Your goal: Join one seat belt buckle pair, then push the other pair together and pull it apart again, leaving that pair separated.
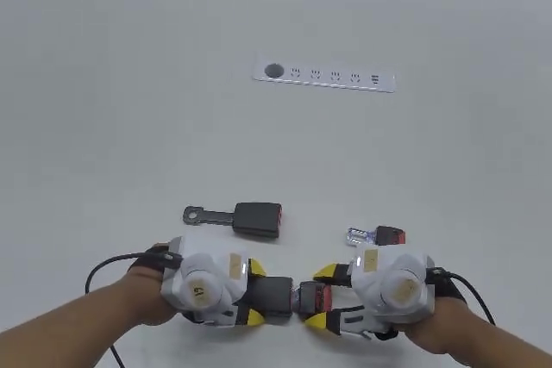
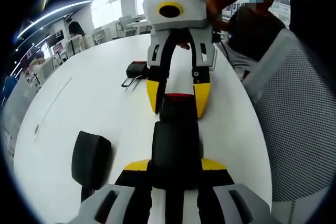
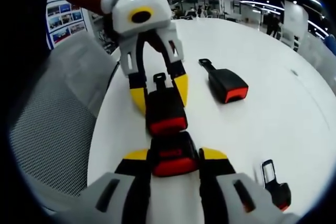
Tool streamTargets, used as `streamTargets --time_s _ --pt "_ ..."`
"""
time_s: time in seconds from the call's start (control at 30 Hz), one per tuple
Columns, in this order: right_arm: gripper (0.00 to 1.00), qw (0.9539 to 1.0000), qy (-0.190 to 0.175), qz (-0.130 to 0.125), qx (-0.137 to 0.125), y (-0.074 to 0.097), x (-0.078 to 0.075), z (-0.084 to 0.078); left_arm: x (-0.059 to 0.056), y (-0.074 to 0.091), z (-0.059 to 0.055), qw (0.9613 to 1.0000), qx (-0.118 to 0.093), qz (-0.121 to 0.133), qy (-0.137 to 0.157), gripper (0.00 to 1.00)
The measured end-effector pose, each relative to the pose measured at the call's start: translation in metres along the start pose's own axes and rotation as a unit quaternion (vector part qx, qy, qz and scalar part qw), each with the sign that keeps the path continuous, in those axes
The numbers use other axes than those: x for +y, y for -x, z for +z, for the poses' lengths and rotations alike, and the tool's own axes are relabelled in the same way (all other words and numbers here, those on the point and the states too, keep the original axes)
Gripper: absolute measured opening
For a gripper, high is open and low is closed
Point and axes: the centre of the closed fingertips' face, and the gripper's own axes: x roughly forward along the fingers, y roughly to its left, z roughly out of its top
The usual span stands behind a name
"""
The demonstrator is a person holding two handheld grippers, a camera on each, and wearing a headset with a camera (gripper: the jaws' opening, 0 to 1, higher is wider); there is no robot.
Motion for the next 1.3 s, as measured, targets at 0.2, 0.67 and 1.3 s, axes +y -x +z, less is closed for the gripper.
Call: streamTargets --time_s 0.2,0.67,1.3 --pt "0.35 0.9999 0.010 -0.004 -0.009 -0.0004 0.0017 0.0011 -0.0004 0.0005 0.0002 1.0000 -0.007 -0.003 -0.002 0.33" --pt "0.34 0.9988 0.015 -0.027 -0.037 -0.0006 0.0021 0.0026 0.0006 0.0026 -0.0010 0.9996 -0.025 -0.010 -0.008 0.33" --pt "0.34 0.9987 0.001 -0.022 -0.045 0.0001 0.0037 0.0031 -0.0011 0.0037 -0.0016 0.9992 -0.035 -0.016 -0.010 0.33"
